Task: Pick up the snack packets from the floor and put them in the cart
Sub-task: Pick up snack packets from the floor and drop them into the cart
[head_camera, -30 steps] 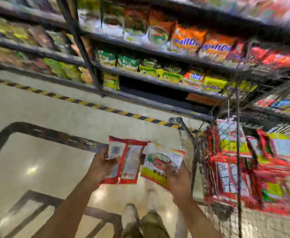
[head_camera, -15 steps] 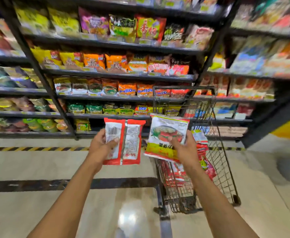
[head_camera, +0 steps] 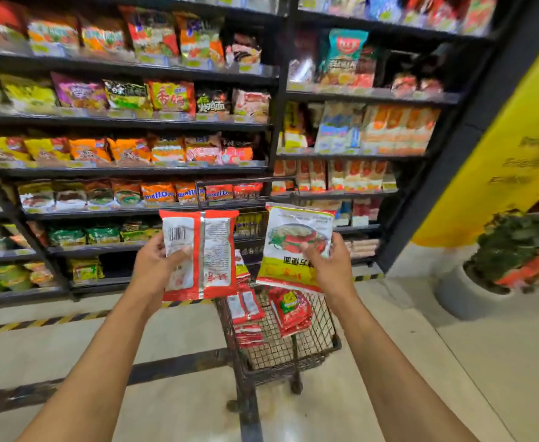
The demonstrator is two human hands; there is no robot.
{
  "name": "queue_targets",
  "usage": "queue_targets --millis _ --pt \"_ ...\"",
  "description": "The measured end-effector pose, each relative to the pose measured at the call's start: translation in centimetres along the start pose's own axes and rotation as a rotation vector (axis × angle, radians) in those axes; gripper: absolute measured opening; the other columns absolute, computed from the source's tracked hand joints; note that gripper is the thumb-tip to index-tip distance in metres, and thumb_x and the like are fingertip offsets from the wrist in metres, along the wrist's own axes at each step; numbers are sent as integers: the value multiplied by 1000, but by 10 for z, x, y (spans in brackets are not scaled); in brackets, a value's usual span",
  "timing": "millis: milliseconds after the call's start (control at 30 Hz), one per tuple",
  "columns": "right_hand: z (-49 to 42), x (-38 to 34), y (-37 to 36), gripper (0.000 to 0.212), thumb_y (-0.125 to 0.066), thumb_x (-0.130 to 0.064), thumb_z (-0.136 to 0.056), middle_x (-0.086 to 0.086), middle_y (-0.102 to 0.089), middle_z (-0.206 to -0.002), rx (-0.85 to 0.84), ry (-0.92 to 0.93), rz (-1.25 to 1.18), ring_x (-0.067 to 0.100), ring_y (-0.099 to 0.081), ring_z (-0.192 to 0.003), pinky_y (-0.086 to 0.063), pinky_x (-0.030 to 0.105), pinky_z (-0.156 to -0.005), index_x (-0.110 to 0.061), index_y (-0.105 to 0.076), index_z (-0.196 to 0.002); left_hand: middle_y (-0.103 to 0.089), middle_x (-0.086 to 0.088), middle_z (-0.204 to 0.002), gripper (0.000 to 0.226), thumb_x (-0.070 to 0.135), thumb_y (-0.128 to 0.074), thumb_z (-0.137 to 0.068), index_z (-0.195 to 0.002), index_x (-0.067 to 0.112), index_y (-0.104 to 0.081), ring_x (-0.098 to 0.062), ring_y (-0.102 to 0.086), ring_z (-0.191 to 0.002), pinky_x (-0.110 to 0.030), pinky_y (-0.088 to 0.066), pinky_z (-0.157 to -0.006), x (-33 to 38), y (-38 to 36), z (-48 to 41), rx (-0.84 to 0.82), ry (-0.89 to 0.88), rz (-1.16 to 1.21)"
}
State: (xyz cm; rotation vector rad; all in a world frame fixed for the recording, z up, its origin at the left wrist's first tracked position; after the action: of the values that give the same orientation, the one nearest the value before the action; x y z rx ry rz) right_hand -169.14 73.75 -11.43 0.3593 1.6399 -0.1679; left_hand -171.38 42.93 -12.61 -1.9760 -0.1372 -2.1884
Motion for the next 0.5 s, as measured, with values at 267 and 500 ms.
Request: queue_targets --millis 267,500 --pt "-7 25 83 32 -75 -15 -93 -5 -73 -114 42 -58 -45 12 -71 -103 -61 28 -77 -22 -62 -121 -78 3 -103 29 17 -76 -92 -117 29 -66 -23 -79 -85 -47 -64 -73 -21 -78 32 0 34 -70" --pt "-36 68 89 33 -75 -16 -93 -5 -74 -114 12 -152 -31 17 -72 -106 -62 43 -88 -25 -63 -121 -77 7 -101 31 19 -75 -93 -120 30 -63 -18 -78 -82 -39 -63 -63 -42 -123 7 -6 80 -85"
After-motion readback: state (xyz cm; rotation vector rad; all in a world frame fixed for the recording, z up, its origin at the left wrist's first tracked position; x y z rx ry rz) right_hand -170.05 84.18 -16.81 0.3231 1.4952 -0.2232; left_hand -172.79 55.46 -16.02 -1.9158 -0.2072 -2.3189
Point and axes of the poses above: each hand's wrist, its own z-axis away from the middle knuckle, its own y-axis out of the back of the hand, x = y × z, the point moved 1 cm from there along -z, towards the middle knuckle
